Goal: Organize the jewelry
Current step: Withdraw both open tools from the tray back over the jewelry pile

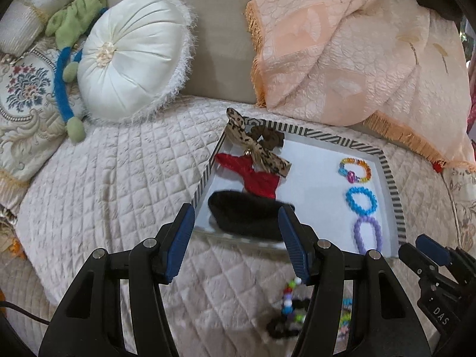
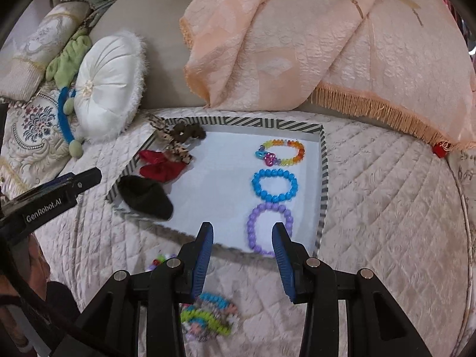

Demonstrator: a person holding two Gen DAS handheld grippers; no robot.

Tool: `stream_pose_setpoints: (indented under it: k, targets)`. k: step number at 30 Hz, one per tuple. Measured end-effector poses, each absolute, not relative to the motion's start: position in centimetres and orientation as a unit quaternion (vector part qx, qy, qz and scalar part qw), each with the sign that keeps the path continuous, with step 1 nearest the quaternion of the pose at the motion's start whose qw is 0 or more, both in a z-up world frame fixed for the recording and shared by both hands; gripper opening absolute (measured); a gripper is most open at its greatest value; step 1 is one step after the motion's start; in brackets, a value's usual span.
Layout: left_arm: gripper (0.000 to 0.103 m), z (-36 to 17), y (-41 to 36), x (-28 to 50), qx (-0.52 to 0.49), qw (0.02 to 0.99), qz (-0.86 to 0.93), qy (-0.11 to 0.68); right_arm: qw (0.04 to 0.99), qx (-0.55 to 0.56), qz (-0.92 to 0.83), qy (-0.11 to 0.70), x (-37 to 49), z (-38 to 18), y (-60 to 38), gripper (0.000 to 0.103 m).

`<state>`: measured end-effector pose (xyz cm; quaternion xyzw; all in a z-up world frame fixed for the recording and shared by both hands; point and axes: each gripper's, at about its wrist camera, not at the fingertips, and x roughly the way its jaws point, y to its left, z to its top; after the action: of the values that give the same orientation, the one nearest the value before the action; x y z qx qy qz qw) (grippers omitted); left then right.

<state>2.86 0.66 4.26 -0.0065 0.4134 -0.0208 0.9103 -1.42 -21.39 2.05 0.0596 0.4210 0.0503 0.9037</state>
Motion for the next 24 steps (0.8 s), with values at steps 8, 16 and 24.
stream_pose_setpoints:
  k: [8, 16, 24]
  targets:
    - [0.059, 4.6, 0.4, -0.8, 0.000, 0.916, -0.016, 0.400, 0.905, 0.065, 0.050, 0.418, -3.9, 2.7, -20.4, 0.039]
    - [0.059, 4.7, 0.1, -3.1, 0.006, 0.918, -0.020, 0.397, 0.905, 0.061, 0.042, 0.418, -6.1, 2.8, -20.6, 0.039]
    - [0.059, 4.9, -0.1, -4.9, 0.009, 0.918, -0.026, 0.397, 0.907, 0.055, 0.035, 0.417, -7.6, 3.4, -20.8, 0.039]
